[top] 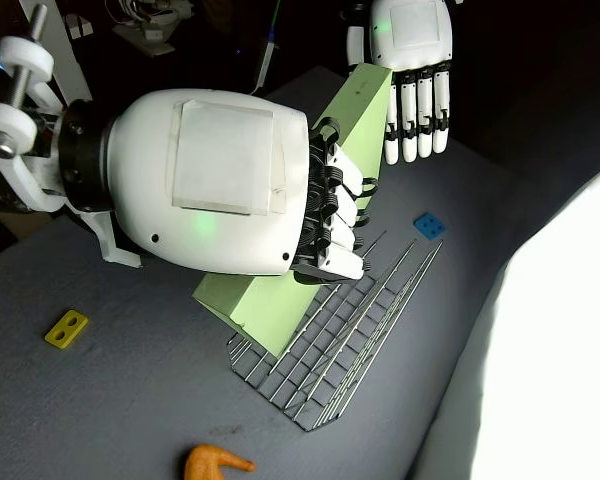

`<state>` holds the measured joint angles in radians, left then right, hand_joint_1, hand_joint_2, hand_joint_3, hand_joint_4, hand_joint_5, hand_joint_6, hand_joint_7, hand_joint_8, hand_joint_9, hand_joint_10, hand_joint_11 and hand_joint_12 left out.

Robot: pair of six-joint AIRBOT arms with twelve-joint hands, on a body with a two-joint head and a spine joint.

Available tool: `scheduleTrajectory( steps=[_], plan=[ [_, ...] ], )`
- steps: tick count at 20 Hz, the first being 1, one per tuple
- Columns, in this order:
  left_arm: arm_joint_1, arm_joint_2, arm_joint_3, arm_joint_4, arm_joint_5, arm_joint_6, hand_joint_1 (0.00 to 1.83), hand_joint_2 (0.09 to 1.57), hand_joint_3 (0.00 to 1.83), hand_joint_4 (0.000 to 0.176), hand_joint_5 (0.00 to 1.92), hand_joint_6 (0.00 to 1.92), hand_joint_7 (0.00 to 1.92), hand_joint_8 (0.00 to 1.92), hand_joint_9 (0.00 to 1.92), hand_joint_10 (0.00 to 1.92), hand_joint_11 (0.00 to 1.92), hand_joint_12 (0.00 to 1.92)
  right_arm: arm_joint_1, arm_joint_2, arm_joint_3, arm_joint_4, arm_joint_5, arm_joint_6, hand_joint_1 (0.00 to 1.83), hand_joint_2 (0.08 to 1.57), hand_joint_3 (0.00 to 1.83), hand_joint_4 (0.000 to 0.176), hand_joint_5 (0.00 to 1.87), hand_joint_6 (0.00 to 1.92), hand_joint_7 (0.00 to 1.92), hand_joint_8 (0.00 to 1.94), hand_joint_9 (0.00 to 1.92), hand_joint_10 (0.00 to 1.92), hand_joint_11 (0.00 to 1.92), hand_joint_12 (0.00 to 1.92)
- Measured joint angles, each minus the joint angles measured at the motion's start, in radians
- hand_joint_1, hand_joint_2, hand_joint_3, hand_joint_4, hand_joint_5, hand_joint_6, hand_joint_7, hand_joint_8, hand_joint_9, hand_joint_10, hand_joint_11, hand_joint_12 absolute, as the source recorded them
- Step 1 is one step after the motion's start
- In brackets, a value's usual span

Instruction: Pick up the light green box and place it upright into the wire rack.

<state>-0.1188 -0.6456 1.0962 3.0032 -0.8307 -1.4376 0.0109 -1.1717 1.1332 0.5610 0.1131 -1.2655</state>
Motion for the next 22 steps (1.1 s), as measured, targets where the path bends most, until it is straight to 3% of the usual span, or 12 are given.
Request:
scheduleTrajectory(
  steps=[3, 11, 12, 13, 14, 15, 19, 20, 22],
  plan=[
    [0.0, 0.0, 0.0, 0.0, 0.0, 0.0, 0.4, 1.43, 0.0, 0.0, 0.09, 0.0, 0.1, 0.0, 0.09, 0.0, 0.0, 0.27, -0.021, -0.012, 0.018, 0.001, 0.0, 0.0, 1.21, 1.16, 0.0, 0.0, 0.83, 1.14, 0.98, 1.11, 0.99, 1.05, 0.71, 1.6],
    [0.0, 0.0, 0.0, 0.0, -0.001, 0.001, 0.39, 1.43, 0.0, 0.0, 0.08, 0.0, 0.09, 0.0, 0.1, 0.0, 0.0, 0.29, -0.053, -0.053, 0.063, 0.012, 0.015, -0.003, 1.21, 1.16, 0.0, 0.0, 0.83, 1.14, 0.98, 1.11, 1.0, 1.05, 0.74, 1.58],
    [0.0, 0.0, 0.0, -0.002, 0.0, 0.001, 0.4, 1.43, 0.0, 0.0, 0.09, 0.0, 0.1, 0.0, 0.11, 0.0, 0.0, 0.31, -0.058, -0.06, 0.074, 0.02, 0.015, -0.003, 1.34, 1.13, 0.0, 0.0, 0.85, 1.04, 1.0, 0.97, 0.96, 1.27, 0.74, 1.57],
    [0.0, 0.0, 0.0, -0.001, 0.0, 0.001, 0.4, 1.43, 0.0, 0.0, 0.09, 0.0, 0.1, 0.0, 0.11, 0.0, 0.0, 0.33, -0.062, -0.067, 0.088, 0.039, 0.016, -0.003, 1.36, 1.12, 0.0, 0.0, 0.87, 0.99, 1.0, 0.94, 0.96, 1.31, 0.74, 1.56],
    [0.0, 0.0, 0.0, 0.0, 0.0, 0.001, 0.4, 1.43, 0.0, 0.0, 0.09, 0.0, 0.1, 0.0, 0.11, 0.0, 0.0, 0.36, -0.066, -0.069, 0.096, 0.042, 0.017, -0.004, 1.25, 1.14, 0.01, 0.0, 0.86, 1.07, 1.0, 1.05, 0.97, 1.13, 0.74, 1.55],
    [0.0, 0.0, 0.0, 0.0, 0.0, 0.001, 0.39, 1.43, 0.0, 0.0, 0.09, 0.0, 0.1, 0.0, 0.1, 0.0, 0.0, 0.32, -0.066, -0.069, 0.103, 0.046, 0.016, -0.004, 1.22, 1.16, 0.01, 0.0, 0.83, 1.14, 0.99, 1.1, 0.98, 1.08, 0.72, 1.59],
    [0.0, 0.0, 0.0, -0.001, 0.0, 0.001, 0.37, 1.43, 0.0, 0.0, 0.08, 0.0, 0.08, 0.0, 0.1, 0.0, 0.0, 0.27, -0.084, -0.088, 0.117, 0.046, 0.025, -0.007, 1.22, 1.15, 0.0, 0.0, 0.85, 1.11, 0.99, 1.1, 1.0, 1.04, 0.74, 1.58],
    [0.0, 0.0, 0.0, 0.0, 0.0, 0.001, 0.37, 1.43, 0.0, 0.0, 0.08, 0.0, 0.09, 0.0, 0.1, 0.0, 0.0, 0.3, -0.091, -0.093, 0.12, 0.045, 0.025, -0.008, 1.34, 1.14, 0.0, 0.0, 0.87, 1.0, 1.0, 0.99, 0.95, 1.29, 0.74, 1.59],
    [0.0, 0.0, 0.0, 0.0, 0.0, 0.001, 0.36, 1.44, 0.0, 0.0, 0.07, 0.0, 0.09, 0.0, 0.1, 0.0, 0.0, 0.32, -0.1, -0.104, 0.132, 0.045, 0.024, -0.016, 1.37, 1.13, 0.0, 0.0, 0.87, 0.97, 1.0, 0.96, 0.94, 1.35, 0.74, 1.59]
  ],
)
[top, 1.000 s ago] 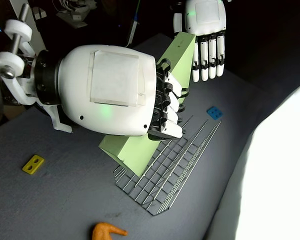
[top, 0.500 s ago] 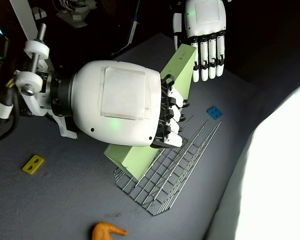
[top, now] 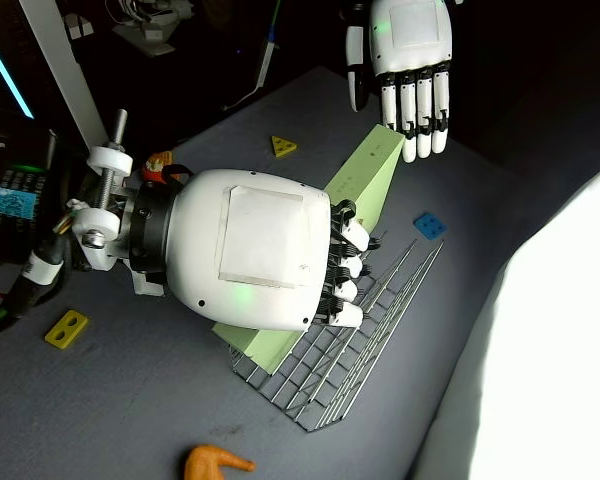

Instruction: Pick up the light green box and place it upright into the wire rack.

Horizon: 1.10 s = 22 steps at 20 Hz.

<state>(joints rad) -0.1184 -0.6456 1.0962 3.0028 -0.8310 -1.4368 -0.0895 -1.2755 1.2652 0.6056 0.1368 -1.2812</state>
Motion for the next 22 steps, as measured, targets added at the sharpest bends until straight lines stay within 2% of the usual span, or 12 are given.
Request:
scheduleTrajectory(
  steps=[2, 3, 7, 8, 9, 12, 14, 15, 17, 18, 19, 22],
  plan=[
    [0.0, 0.0, 0.0, 0.0, 0.0, 0.0, 0.42, 1.42, 0.0, 0.0, 0.07, 0.0, 0.11, 0.0, 0.11, 0.0, 0.0, 0.35, -0.009, -0.009, 0.013, 0.001, 0.002, 0.0, 1.26, 1.13, 0.0, 0.0, 0.88, 1.02, 1.01, 1.07, 0.98, 1.18, 0.77, 1.57],
    [0.0, 0.0, 0.0, 0.0, 0.0, 0.0, 0.4, 1.43, 0.0, 0.0, 0.06, 0.0, 0.11, 0.0, 0.1, 0.0, 0.0, 0.32, -0.01, -0.011, 0.016, 0.001, 0.003, 0.0, 1.35, 1.12, 0.0, 0.0, 0.89, 0.95, 1.01, 0.97, 0.96, 1.3, 0.76, 1.58],
    [0.0, 0.0, 0.0, 0.0, 0.0, 0.0, 0.39, 1.43, 0.0, 0.0, 0.07, 0.01, 0.09, 0.0, 0.09, 0.01, 0.0, 0.25, -0.033, -0.026, 0.033, 0.002, 0.013, -0.006, 1.37, 1.13, 0.0, 0.0, 0.87, 0.98, 0.99, 0.96, 0.95, 1.33, 0.73, 1.58],
    [0.0, 0.0, 0.0, 0.0, 0.0, 0.0, 0.4, 1.43, 0.0, 0.0, 0.08, 0.01, 0.1, 0.0, 0.1, 0.01, 0.0, 0.26, -0.035, -0.033, 0.041, 0.003, 0.015, -0.006, 1.25, 1.15, 0.01, 0.0, 0.85, 1.07, 0.98, 1.09, 0.95, 1.18, 0.73, 1.58],
    [0.0, 0.0, 0.0, 0.0, 0.0, 0.0, 0.39, 1.43, 0.0, 0.0, 0.07, 0.0, 0.09, 0.0, 0.1, 0.0, 0.0, 0.24, -0.042, -0.04, 0.05, 0.002, 0.017, -0.006, 1.34, 1.13, 0.0, 0.0, 0.86, 1.01, 0.99, 0.99, 0.95, 1.3, 0.73, 1.58],
    [0.0, 0.0, 0.0, 0.0, 0.0, 0.0, 0.4, 1.43, 0.0, 0.0, 0.1, 0.01, 0.1, 0.0, 0.1, 0.0, 0.0, 0.28, -0.053, -0.048, 0.057, 0.002, 0.016, -0.007, 1.22, 1.15, 0.0, 0.0, 0.85, 1.11, 0.99, 1.11, 0.99, 1.06, 0.74, 1.58],
    [0.0, 0.0, -0.002, -0.001, 0.0, 0.0, 0.38, 1.44, 0.0, 0.0, 0.1, 0.01, 0.1, 0.0, 0.1, 0.0, 0.0, 0.26, -0.059, -0.053, 0.057, -0.007, 0.031, -0.008, 1.21, 1.16, 0.0, 0.0, 0.83, 1.14, 0.96, 1.14, 0.98, 1.07, 0.72, 1.59],
    [0.0, 0.0, -0.003, -0.001, 0.0, 0.0, 0.38, 1.43, 0.0, 0.0, 0.1, 0.0, 0.09, 0.0, 0.1, 0.0, 0.0, 0.23, -0.066, -0.055, 0.057, -0.018, 0.037, -0.008, 1.33, 1.14, 0.0, 0.0, 0.85, 1.04, 0.96, 1.03, 0.94, 1.3, 0.72, 1.59],
    [0.0, 0.0, -0.002, -0.001, 0.0, 0.0, 0.4, 1.42, 0.0, 0.0, 0.1, 0.0, 0.1, 0.0, 0.11, 0.0, 0.0, 0.26, -0.081, -0.064, 0.057, -0.031, 0.037, -0.008, 1.36, 1.14, 0.0, 0.0, 0.85, 1.01, 0.98, 0.99, 0.93, 1.35, 0.72, 1.59],
    [0.0, 0.0, -0.002, -0.001, 0.0, 0.001, 0.38, 1.43, 0.0, 0.0, 0.1, 0.0, 0.1, 0.0, 0.11, 0.0, 0.0, 0.26, -0.086, -0.068, 0.058, -0.034, 0.038, -0.008, 1.24, 1.15, 0.01, 0.0, 0.84, 1.11, 0.98, 1.09, 0.94, 1.17, 0.72, 1.57],
    [0.0, 0.0, -0.002, -0.002, 0.0, 0.0, 0.4, 1.43, 0.0, 0.0, 0.1, 0.0, 0.1, 0.0, 0.1, 0.0, 0.0, 0.24, -0.091, -0.072, 0.061, -0.035, 0.039, -0.008, 1.34, 1.14, 0.0, 0.0, 0.84, 1.05, 0.98, 1.0, 0.93, 1.31, 0.72, 1.58],
    [0.0, 0.0, -0.002, -0.001, 0.0, 0.001, 0.4, 1.42, 0.0, 0.0, 0.1, 0.0, 0.1, 0.0, 0.11, 0.0, 0.0, 0.27, -0.097, -0.075, 0.068, -0.037, 0.042, -0.008, 1.2, 1.17, 0.0, 0.0, 0.81, 1.17, 0.94, 1.18, 0.94, 1.07, 0.69, 1.61]
  ],
)
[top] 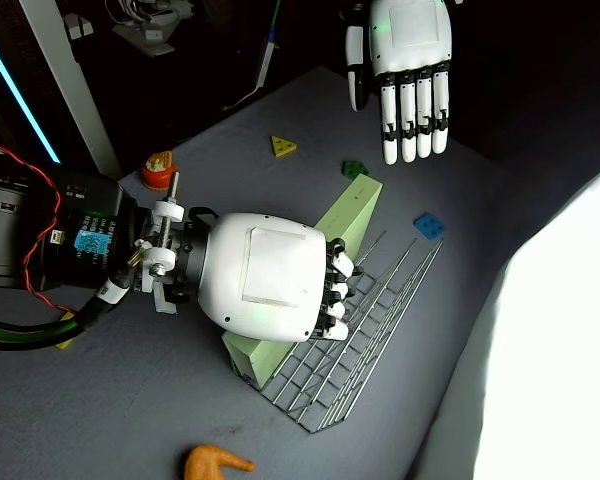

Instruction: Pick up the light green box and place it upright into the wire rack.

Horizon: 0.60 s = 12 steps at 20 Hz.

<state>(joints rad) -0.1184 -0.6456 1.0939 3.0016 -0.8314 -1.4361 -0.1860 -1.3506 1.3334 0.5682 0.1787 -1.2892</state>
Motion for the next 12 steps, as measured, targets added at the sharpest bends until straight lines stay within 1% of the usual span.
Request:
scheduleTrajectory(
  steps=[2, 3, 4, 5, 6, 7, 8, 9, 10, 11, 12],
  plan=[
    [0.0, 0.0, 0.0, 0.0, 0.0, 0.0, 0.4, 1.43, 0.0, 0.0, 0.09, 0.0, 0.1, 0.0, 0.1, 0.0, 0.0, 0.25, -0.001, -0.001, 0.001, -0.003, 0.004, 0.0, 1.19, 1.19, 0.0, 0.0, 0.79, 1.2, 0.91, 1.2, 0.87, 1.08, 0.62, 1.66],
    [0.0, 0.0, 0.0, 0.0, 0.0, 0.0, 0.41, 1.42, 0.0, 0.0, 0.1, 0.0, 0.11, 0.0, 0.11, 0.01, 0.0, 0.32, -0.005, -0.001, 0.001, -0.003, 0.009, 0.0, 1.18, 1.2, 0.0, 0.0, 0.77, 1.23, 0.88, 1.23, 0.8, 1.06, 0.56, 1.69],
    [0.0, 0.0, -0.003, 0.0, 0.001, 0.0, 0.41, 1.42, 0.0, 0.0, 0.1, 0.0, 0.11, 0.0, 0.12, 0.01, 0.0, 0.36, -0.007, -0.002, 0.002, -0.003, 0.012, 0.001, 1.17, 1.2, 0.0, 0.001, 0.75, 1.27, 0.87, 1.23, 0.76, 1.04, 0.51, 1.7],
    [0.0, 0.0, -0.005, 0.0, 0.0, 0.001, 0.41, 1.42, 0.0, 0.0, 0.1, 0.0, 0.11, 0.0, 0.12, 0.01, 0.0, 0.37, -0.007, -0.003, 0.002, -0.003, 0.012, 0.001, 1.13, 1.14, 0.0, 0.0, 0.63, 0.7, 0.73, 0.69, 0.69, 0.92, 0.42, 1.61],
    [0.0, 0.0, -0.006, -0.001, -0.001, 0.0, 0.42, 1.41, 0.0, 0.0, 0.1, 0.0, 0.11, 0.0, 0.12, 0.01, 0.0, 0.39, -0.007, -0.003, 0.002, -0.005, 0.012, -0.002, 1.09, 1.1, 0.0, 0.0, 0.6, 0.37, 0.72, 0.32, 0.66, 0.74, 0.36, 1.52],
    [0.0, 0.0, -0.006, -0.001, 0.0, 0.001, 0.41, 1.42, 0.0, 0.0, 0.1, 0.0, 0.11, 0.0, 0.12, 0.0, 0.0, 0.38, -0.007, -0.003, 0.002, -0.005, 0.016, -0.002, 1.05, 1.08, 0.0, 0.0, 0.54, 0.17, 0.68, 0.11, 0.63, 0.56, 0.27, 1.46],
    [0.0, 0.0, -0.006, -0.001, 0.0, 0.001, 0.42, 1.42, 0.0, 0.0, 0.1, 0.0, 0.12, 0.0, 0.13, 0.0, 0.0, 0.4, -0.007, -0.003, 0.003, -0.005, 0.018, -0.002, 1.04, 1.07, 0.0, 0.0, 0.51, 0.07, 0.66, 0.03, 0.63, 0.42, 0.2, 1.45],
    [0.0, 0.0, -0.006, -0.001, 0.0, 0.001, 0.4, 1.42, 0.0, 0.0, 0.1, 0.0, 0.11, 0.0, 0.12, 0.0, 0.0, 0.38, -0.007, -0.003, 0.003, -0.004, 0.02, -0.002, 1.03, 1.05, 0.0, 0.0, 0.46, 0.02, 0.61, 0.01, 0.61, 0.26, 0.13, 1.38],
    [0.0, 0.0, -0.006, -0.001, 0.0, 0.001, 0.4, 1.42, 0.0, 0.0, 0.1, 0.0, 0.11, 0.0, 0.11, 0.0, 0.0, 0.35, -0.007, -0.003, 0.003, -0.004, 0.022, -0.002, 1.03, 1.05, 0.0, 0.0, 0.43, 0.0, 0.57, 0.0, 0.59, 0.16, 0.08, 1.33],
    [0.0, 0.0, -0.006, -0.001, 0.0, 0.001, 0.4, 1.42, 0.0, 0.0, 0.1, 0.0, 0.11, 0.0, 0.11, 0.0, 0.0, 0.35, -0.007, -0.003, 0.003, -0.004, 0.021, -0.002, 1.03, 1.04, 0.0, 0.0, 0.42, 0.0, 0.56, 0.0, 0.61, 0.1, 0.07, 1.33],
    [0.0, 0.0, -0.006, -0.001, 0.0, 0.001, 0.4, 1.42, 0.0, 0.0, 0.11, 0.0, 0.11, 0.0, 0.11, 0.0, 0.0, 0.35, -0.007, -0.003, 0.003, -0.004, 0.019, -0.002, 1.01, 1.04, 0.0, 0.0, 0.36, 0.0, 0.49, 0.0, 0.53, 0.05, 0.01, 1.29]
  ],
)
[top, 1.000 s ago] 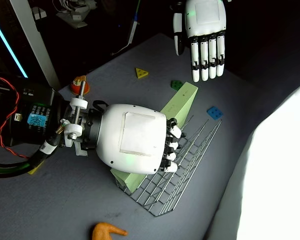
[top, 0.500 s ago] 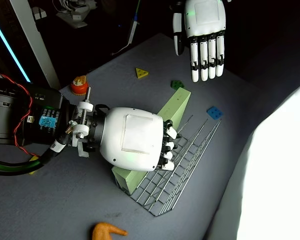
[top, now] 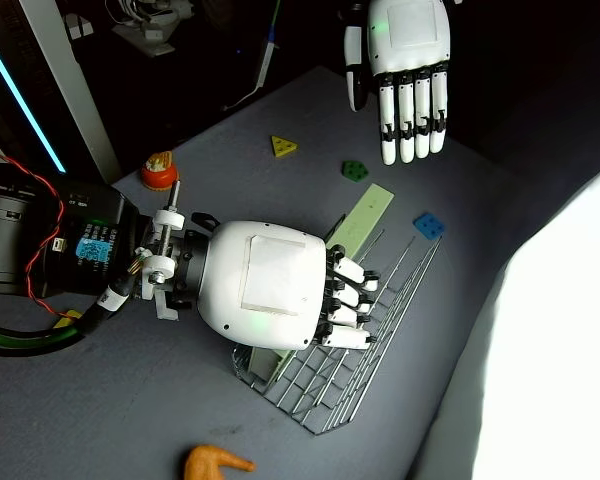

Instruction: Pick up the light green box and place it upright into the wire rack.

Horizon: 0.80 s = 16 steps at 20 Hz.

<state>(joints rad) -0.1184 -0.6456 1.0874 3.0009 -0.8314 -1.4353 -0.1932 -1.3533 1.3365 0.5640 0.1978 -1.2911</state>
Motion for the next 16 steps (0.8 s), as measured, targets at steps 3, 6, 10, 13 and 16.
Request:
scheduleTrajectory(
  steps=[3, 6, 10, 13, 16],
  plan=[
    [0.0, 0.0, 0.0, 0.0, 0.0, 0.0, 0.41, 1.42, 0.0, 0.0, 0.12, 0.0, 0.11, 0.0, 0.12, 0.0, 0.0, 0.37, 0.0, 0.0, 0.0, 0.0, -0.005, 0.0, 0.98, 1.04, 0.0, 0.0, 0.26, 0.0, 0.41, 0.0, 0.46, 0.01, 0.0, 1.17],
    [0.0, 0.0, 0.0, 0.0, 0.0, 0.0, 0.39, 1.42, 0.0, 0.0, 0.11, 0.0, 0.1, 0.0, 0.11, 0.0, 0.0, 0.36, 0.001, 0.004, -0.003, 0.0, -0.013, 0.0, 1.0, 1.04, 0.0, 0.0, 0.27, 0.01, 0.42, 0.01, 0.47, 0.01, 0.0, 1.18],
    [0.0, 0.0, 0.0, 0.0, 0.0, 0.0, 0.39, 1.42, 0.0, 0.0, 0.11, 0.0, 0.11, 0.0, 0.12, 0.0, 0.0, 0.39, 0.041, 0.039, -0.038, 0.0, -0.037, 0.0, 0.97, 1.06, 0.01, 0.0, 0.26, 0.0, 0.4, 0.0, 0.45, 0.0, 0.0, 1.15],
    [0.0, 0.0, 0.0, 0.0, 0.0, 0.0, 0.37, 1.44, 0.01, 0.0, 0.1, 0.0, 0.1, 0.0, 0.11, 0.0, 0.0, 0.37, 0.075, 0.073, -0.074, -0.001, -0.024, -0.006, 0.96, 1.07, 0.01, 0.0, 0.27, 0.0, 0.4, 0.0, 0.46, 0.0, 0.0, 1.18],
    [0.0, 0.0, 0.0, 0.0, 0.0, 0.0, 0.41, 1.42, 0.0, 0.0, 0.11, 0.01, 0.12, 0.0, 0.12, 0.0, 0.0, 0.32, 0.086, 0.127, -0.146, -0.037, -0.039, -0.011, 0.95, 1.07, 0.01, 0.0, 0.28, 0.01, 0.4, 0.0, 0.45, 0.0, 0.0, 1.16]
  ],
)
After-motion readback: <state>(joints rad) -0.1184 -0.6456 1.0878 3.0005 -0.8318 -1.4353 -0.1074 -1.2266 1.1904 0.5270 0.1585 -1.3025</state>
